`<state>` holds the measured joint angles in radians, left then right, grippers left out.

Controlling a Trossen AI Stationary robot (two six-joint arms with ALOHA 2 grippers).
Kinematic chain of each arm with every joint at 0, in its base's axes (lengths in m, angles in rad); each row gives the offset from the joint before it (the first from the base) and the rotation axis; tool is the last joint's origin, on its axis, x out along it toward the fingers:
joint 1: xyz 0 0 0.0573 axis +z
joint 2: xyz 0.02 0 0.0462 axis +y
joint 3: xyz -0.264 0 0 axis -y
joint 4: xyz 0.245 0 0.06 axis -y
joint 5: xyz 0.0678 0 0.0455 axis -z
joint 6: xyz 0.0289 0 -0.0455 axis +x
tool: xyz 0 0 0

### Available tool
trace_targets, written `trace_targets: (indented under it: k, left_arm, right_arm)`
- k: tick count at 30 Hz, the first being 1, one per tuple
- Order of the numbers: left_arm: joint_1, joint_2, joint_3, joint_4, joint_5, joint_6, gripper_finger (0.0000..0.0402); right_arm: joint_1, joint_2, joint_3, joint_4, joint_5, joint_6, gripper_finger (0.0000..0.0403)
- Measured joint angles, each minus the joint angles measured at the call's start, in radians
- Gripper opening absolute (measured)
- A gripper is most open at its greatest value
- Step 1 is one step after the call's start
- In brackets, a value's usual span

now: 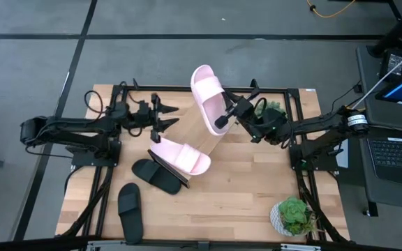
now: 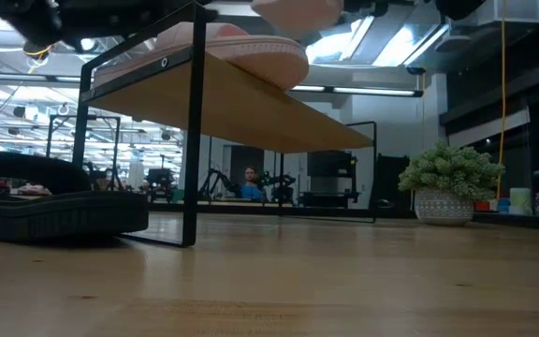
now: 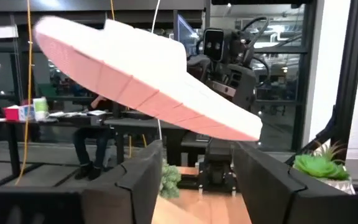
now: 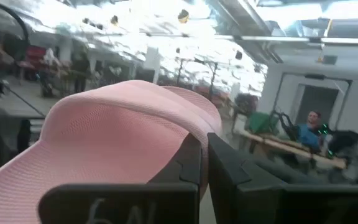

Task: Pick and place slides into the shelf
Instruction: Put the pink slides on the shelf

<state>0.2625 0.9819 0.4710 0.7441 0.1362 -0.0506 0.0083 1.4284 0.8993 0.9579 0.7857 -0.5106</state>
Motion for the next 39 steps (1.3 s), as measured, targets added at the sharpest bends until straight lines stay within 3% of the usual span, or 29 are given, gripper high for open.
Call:
trace_targets:
  k: [9, 15, 34, 39]
  left_arm:
    - [-0.044, 0.184, 0.140, -0.002, -0.006, 0.059, 0.0191]
    - [-0.043, 0.247, 0.184, 0.009, -0.132, 0.046, 0.0191]
    - [-0.043, 0.348, 0.290, 0.013, -0.128, -0.303, 0.0190]
    - [-0.044, 0.354, 0.309, 0.012, -0.069, -0.360, 0.0190]
  right_arm:
    - [-0.033, 0.000, 0.000, 0.026, -0.063, -0.001, 0.0013]
    - [-0.032, 0.000, 0.000, 0.044, -0.065, -0.052, 0.0013]
    - [-0.065, 0.004, 0.000, 0.093, -0.134, -0.116, 0.0013]
    - [-0.065, 0.005, 0.000, 0.090, -0.137, -0.122, 0.0013]
